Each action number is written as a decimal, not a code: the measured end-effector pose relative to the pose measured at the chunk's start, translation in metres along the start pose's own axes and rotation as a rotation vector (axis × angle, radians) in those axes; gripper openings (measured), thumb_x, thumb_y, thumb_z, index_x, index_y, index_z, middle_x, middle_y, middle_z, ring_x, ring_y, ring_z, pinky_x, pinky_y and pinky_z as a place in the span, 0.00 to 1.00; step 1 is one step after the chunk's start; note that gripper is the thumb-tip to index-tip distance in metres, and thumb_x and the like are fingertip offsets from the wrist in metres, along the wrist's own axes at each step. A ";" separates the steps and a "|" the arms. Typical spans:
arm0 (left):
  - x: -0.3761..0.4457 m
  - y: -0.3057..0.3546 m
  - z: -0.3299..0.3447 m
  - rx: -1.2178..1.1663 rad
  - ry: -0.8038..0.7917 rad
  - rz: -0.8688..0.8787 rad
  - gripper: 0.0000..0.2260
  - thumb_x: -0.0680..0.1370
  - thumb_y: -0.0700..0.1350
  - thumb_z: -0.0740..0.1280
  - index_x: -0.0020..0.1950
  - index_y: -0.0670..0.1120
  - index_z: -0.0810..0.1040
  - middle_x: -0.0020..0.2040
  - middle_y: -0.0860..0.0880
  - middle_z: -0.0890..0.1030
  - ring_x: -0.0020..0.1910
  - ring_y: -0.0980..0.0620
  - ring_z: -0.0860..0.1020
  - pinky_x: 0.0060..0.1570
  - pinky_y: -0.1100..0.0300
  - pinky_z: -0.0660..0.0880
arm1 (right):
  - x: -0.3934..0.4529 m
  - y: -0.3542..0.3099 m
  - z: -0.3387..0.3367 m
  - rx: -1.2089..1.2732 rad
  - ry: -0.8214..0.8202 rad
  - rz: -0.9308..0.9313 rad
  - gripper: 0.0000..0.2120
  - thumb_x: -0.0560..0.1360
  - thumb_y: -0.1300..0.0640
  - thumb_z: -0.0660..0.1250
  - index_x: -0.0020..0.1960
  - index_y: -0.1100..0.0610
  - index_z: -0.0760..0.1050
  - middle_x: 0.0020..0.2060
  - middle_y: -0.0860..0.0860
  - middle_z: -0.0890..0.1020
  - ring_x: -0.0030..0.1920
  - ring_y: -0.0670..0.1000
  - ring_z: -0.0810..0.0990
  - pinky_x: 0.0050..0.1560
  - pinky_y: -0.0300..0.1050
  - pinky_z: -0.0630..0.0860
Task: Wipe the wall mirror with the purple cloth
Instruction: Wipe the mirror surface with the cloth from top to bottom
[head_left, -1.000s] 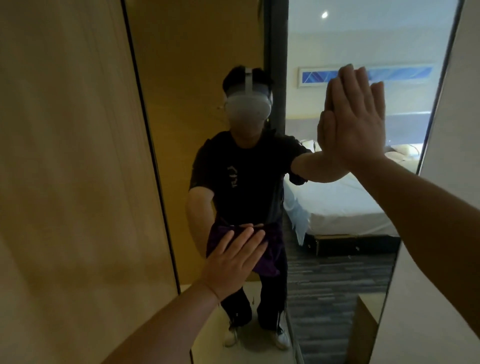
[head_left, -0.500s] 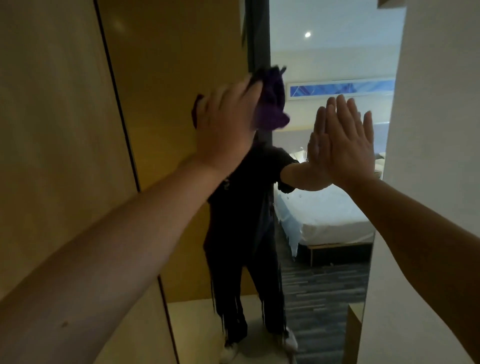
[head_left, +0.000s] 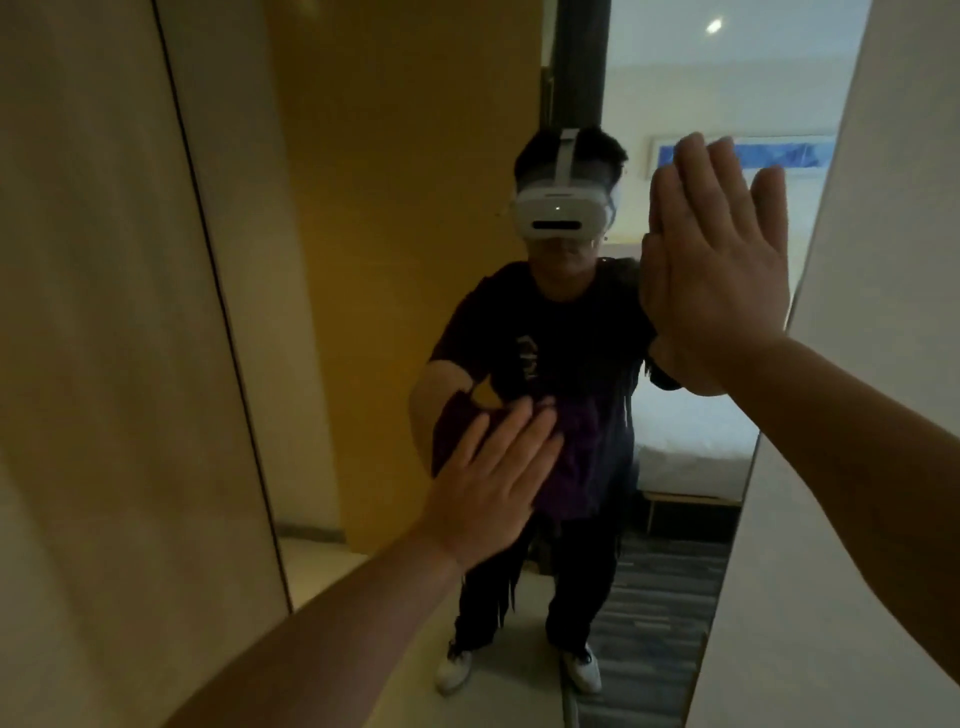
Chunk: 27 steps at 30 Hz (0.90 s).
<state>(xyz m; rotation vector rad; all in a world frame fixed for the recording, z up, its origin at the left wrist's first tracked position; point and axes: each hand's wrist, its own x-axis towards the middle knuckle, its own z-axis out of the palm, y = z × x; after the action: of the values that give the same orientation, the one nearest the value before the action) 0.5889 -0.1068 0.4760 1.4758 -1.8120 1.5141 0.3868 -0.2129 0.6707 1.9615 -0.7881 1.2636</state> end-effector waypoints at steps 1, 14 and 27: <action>-0.025 0.014 0.010 0.013 -0.015 0.003 0.25 0.78 0.44 0.66 0.75 0.46 0.67 0.78 0.46 0.60 0.78 0.44 0.58 0.75 0.44 0.57 | 0.000 0.000 0.001 0.009 0.009 -0.004 0.26 0.86 0.50 0.45 0.81 0.59 0.50 0.81 0.56 0.51 0.80 0.56 0.45 0.78 0.60 0.41; 0.077 -0.025 -0.058 -0.241 0.253 -0.272 0.18 0.77 0.38 0.68 0.66 0.44 0.72 0.62 0.43 0.78 0.58 0.44 0.74 0.53 0.47 0.73 | -0.008 0.021 -0.015 0.260 0.064 -0.016 0.22 0.85 0.54 0.54 0.77 0.59 0.63 0.78 0.58 0.60 0.80 0.58 0.52 0.79 0.61 0.47; 0.274 -0.089 -0.087 0.068 0.162 -0.152 0.27 0.80 0.54 0.58 0.77 0.44 0.63 0.78 0.43 0.62 0.77 0.43 0.61 0.74 0.43 0.56 | 0.001 0.081 -0.007 0.136 0.158 0.005 0.22 0.84 0.55 0.53 0.75 0.63 0.63 0.77 0.62 0.62 0.78 0.64 0.57 0.76 0.65 0.52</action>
<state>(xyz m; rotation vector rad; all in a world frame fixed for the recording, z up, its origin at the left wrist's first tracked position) 0.5285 -0.1522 0.7675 1.4404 -1.5350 1.5836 0.3209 -0.2560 0.6901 1.9367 -0.6443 1.4888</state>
